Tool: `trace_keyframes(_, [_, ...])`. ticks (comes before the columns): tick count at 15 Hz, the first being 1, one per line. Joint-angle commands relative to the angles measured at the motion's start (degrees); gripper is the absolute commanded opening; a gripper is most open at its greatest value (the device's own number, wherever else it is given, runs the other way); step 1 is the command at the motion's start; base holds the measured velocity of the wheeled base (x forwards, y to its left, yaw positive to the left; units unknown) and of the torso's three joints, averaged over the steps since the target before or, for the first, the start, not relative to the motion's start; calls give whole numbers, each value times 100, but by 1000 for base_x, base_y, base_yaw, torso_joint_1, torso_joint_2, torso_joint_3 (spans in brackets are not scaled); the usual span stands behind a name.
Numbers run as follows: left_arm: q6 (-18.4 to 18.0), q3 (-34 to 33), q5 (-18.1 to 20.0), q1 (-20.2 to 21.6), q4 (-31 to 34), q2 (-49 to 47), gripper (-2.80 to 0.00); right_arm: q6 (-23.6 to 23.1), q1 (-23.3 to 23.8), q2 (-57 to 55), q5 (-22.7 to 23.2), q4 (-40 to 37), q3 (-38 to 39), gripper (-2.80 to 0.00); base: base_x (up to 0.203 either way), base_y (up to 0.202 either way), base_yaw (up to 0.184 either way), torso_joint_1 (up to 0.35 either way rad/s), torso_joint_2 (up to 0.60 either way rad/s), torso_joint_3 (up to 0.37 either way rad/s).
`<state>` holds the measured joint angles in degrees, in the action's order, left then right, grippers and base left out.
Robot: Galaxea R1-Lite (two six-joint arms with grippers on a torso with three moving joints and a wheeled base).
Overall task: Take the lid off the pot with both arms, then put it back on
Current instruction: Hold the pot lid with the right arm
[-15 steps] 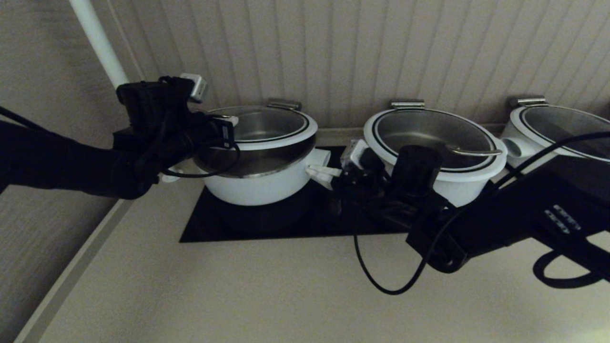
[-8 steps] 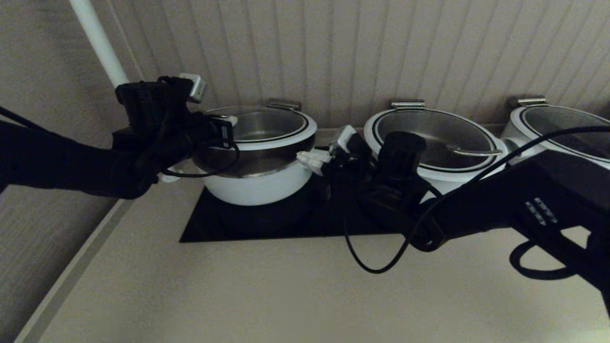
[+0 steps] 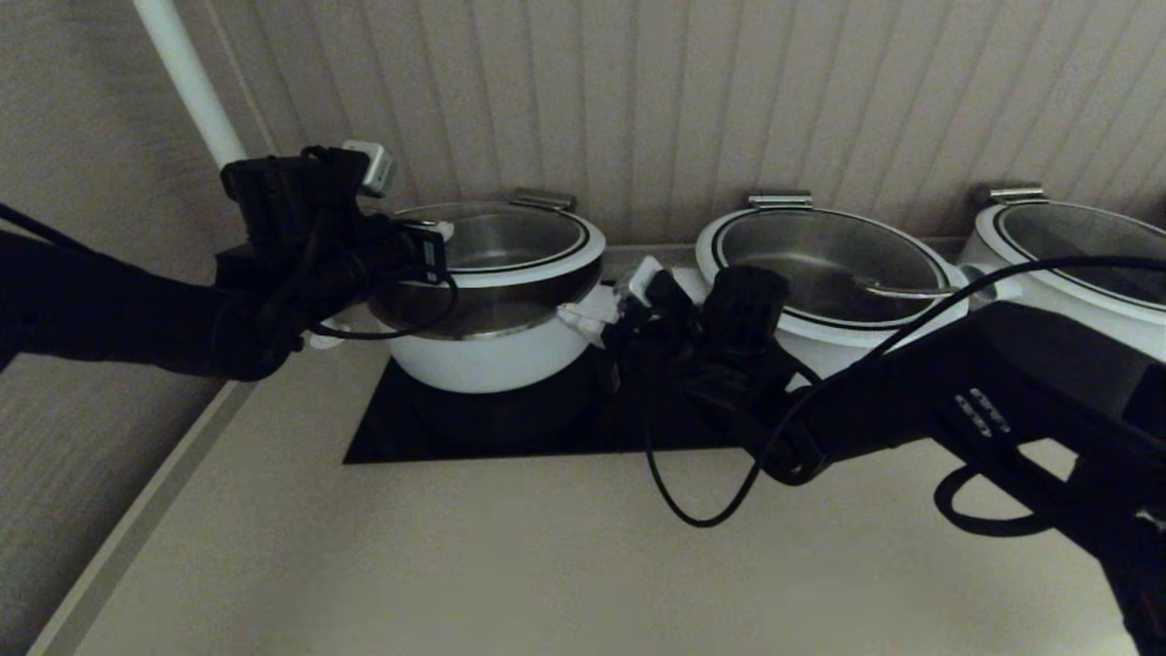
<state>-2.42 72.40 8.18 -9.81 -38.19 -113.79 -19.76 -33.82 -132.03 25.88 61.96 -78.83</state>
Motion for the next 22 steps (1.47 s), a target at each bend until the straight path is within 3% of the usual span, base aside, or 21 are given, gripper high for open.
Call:
trace_keyframes(1, [-5, -7, 8, -2, -13, -21, -280, -14, -3, -130, 6, -54, -204, -280, 0, 0, 0, 0, 0, 0])
trace_keyframes(9, [-5, -7, 8, 6, -13, -30, -280, -3, -2, -567, -280, -951, -1613, -280, 0, 0, 0, 0, 0, 0])
trace_keyframes(22, [-5, -7, 8, 6, 5, -3, -280, -2, 7, -903, -359, -967, -2269, -280, 0, 0, 0, 0, 0, 0])
